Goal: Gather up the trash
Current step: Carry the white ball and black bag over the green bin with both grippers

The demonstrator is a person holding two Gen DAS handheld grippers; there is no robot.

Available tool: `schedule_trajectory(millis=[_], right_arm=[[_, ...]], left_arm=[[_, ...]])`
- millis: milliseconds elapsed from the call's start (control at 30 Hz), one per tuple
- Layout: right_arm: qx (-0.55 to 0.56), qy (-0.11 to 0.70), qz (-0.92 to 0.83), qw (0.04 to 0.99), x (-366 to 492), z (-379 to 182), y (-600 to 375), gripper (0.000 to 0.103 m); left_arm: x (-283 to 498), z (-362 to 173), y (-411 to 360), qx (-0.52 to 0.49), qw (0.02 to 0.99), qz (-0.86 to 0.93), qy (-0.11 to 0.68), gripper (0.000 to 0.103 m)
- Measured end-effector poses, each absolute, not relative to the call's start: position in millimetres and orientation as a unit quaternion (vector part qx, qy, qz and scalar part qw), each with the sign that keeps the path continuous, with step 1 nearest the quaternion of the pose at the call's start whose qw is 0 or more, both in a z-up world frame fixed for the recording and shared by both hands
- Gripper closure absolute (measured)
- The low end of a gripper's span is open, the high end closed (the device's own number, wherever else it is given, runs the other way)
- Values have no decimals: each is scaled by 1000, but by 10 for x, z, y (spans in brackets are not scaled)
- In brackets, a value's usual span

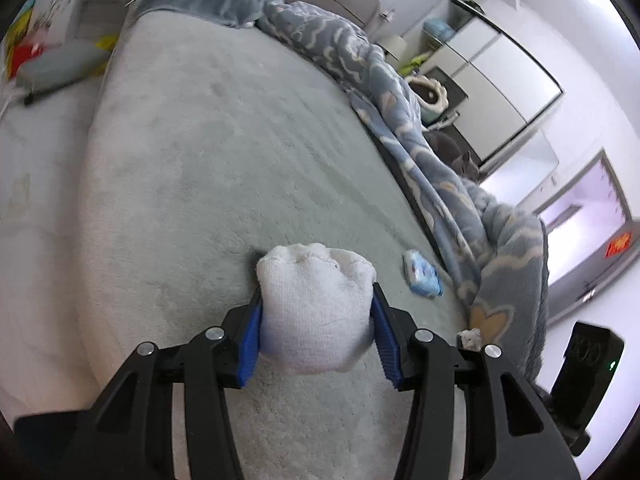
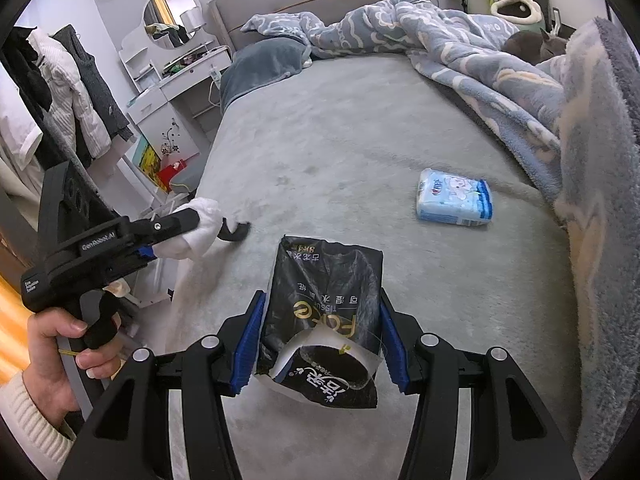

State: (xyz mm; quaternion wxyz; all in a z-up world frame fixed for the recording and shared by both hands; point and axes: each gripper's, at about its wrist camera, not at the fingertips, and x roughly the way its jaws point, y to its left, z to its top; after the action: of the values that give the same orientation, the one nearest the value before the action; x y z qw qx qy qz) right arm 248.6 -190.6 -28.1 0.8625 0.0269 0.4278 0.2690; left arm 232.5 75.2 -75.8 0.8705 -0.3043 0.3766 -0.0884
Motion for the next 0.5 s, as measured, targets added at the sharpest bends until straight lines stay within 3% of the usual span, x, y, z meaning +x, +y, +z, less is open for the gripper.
schedule_trajectory(millis=[267, 500], right_arm=[[20, 427, 280, 860, 2452, -287, -1753, 49], [42, 422, 269, 865, 2541, -238, -1868, 49]], left_arm=[[2295, -1029, 1042, -361, 847, -47, 388, 51], [2425, -1029, 576, -321, 828, -162, 429, 51]])
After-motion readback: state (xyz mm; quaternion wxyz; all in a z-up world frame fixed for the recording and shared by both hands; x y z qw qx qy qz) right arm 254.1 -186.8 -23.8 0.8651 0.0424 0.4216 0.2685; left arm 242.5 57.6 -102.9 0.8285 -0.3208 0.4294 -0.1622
